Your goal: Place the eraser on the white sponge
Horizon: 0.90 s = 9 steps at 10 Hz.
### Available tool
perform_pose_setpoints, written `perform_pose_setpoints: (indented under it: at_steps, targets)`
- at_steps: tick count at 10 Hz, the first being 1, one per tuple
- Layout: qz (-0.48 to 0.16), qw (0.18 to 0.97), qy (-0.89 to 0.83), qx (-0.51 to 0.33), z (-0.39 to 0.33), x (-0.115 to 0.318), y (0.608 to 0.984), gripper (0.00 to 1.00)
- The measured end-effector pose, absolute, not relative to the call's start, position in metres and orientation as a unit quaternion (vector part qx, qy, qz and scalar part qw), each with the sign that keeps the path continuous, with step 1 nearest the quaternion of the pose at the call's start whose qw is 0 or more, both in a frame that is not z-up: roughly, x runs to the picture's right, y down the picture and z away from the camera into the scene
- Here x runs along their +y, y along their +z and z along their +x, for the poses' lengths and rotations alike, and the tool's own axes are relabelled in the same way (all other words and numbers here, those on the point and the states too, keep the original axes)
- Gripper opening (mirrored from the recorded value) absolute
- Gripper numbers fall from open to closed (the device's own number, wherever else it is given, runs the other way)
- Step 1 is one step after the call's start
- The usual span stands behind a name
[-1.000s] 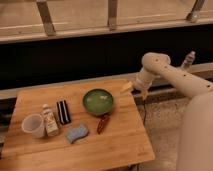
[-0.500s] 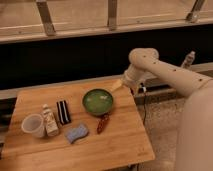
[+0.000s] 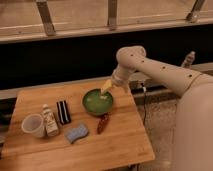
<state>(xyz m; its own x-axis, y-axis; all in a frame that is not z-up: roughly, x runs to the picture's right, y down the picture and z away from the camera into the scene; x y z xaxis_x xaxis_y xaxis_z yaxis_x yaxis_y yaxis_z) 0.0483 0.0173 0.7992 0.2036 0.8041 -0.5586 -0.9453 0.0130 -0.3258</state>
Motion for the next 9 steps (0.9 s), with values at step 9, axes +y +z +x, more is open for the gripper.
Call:
perform_pose_setpoints:
  at_steps: [9]
  targets:
    - [-0.330, 0.782, 0.523, 0.083, -0.059, 0.017, 0.772, 0.80]
